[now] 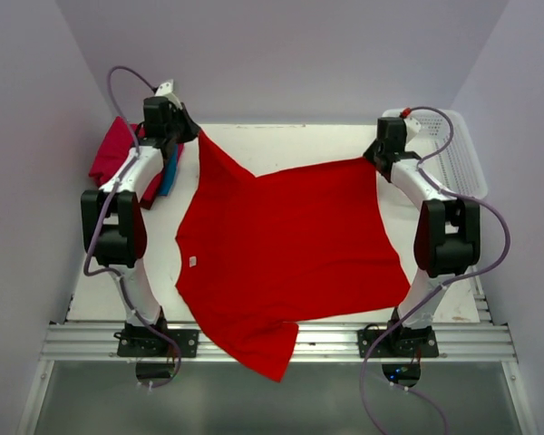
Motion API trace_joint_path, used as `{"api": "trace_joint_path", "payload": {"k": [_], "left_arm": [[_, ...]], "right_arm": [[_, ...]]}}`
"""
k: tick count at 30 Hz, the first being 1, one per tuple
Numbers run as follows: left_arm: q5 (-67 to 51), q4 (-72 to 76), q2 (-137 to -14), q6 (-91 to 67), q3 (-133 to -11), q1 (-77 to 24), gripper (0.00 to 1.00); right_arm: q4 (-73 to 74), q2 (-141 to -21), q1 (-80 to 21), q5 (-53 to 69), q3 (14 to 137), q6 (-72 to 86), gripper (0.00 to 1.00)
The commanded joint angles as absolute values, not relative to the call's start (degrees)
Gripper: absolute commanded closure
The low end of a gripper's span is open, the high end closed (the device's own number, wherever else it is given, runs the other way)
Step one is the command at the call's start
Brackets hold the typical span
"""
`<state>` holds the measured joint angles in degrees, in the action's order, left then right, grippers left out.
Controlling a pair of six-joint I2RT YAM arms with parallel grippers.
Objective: Fold and stack the t-shirts
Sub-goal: Grap the side of the flattened tshirt furthest away from the robot with both arms, then fold the flattened tshirt in 1/3 of the way
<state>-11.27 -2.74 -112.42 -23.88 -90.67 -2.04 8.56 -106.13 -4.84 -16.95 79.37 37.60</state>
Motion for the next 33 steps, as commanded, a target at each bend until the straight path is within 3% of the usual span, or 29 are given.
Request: {"api": "trace_joint_path", "payload": {"k": [1, 20, 33], "left_arm": [[-8.4, -4.2, -105.7, -20.7, -87.5, -2.1, 1.00], [-6.7, -8.3, -81.0, -23.2, -62.0, -5.4, 1.00], [-1.2, -17.7, -67.4, -21.4, -56.0, -8.0, 1.00]], "right_arm": [[9.4, -103.6, -4.7, -17.7, 79.7, 35.9, 1.00], [15.3, -98.3, -4.6, -16.3, 70.4, 35.2, 1.00], [18.0, -95.4, -4.7, -21.5, 66.4, 33.5, 1.00]]}}
